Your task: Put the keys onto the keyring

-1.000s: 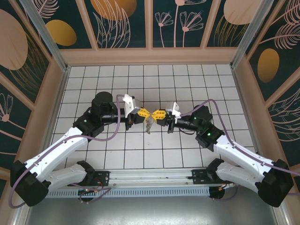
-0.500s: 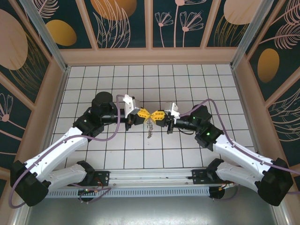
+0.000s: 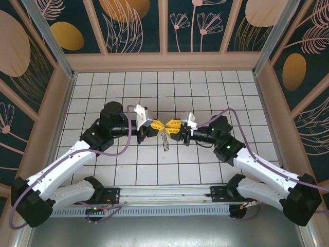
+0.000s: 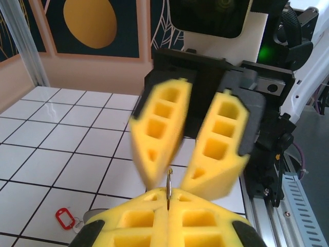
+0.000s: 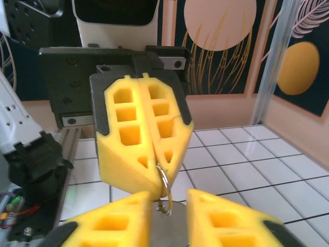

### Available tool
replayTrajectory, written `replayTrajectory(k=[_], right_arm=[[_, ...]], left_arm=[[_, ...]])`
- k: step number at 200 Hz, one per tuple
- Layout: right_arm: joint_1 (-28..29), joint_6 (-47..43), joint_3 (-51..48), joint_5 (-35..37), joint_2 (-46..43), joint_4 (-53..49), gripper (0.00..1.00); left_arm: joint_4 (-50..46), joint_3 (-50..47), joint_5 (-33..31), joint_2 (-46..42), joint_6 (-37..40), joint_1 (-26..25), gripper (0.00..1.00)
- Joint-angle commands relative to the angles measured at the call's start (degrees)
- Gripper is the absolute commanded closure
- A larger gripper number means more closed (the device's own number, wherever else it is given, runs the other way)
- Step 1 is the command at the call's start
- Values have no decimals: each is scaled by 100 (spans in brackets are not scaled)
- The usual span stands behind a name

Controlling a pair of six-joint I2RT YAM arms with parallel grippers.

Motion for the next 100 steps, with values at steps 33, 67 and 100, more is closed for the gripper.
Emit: replayTrajectory(k=[33, 67, 100], right_arm=[[25, 585, -269, 984, -842, -544, 52], [-146, 1150, -225, 1958, -1181, -1556, 35], [-1177, 1967, -78, 2299, -601, -2542, 33]], left_arm=[[510, -398, -577, -174, -150, -27, 100], [619, -616, -957, -236, -383, -32, 100], [798, -931, -1269, -542, -667, -32, 100]])
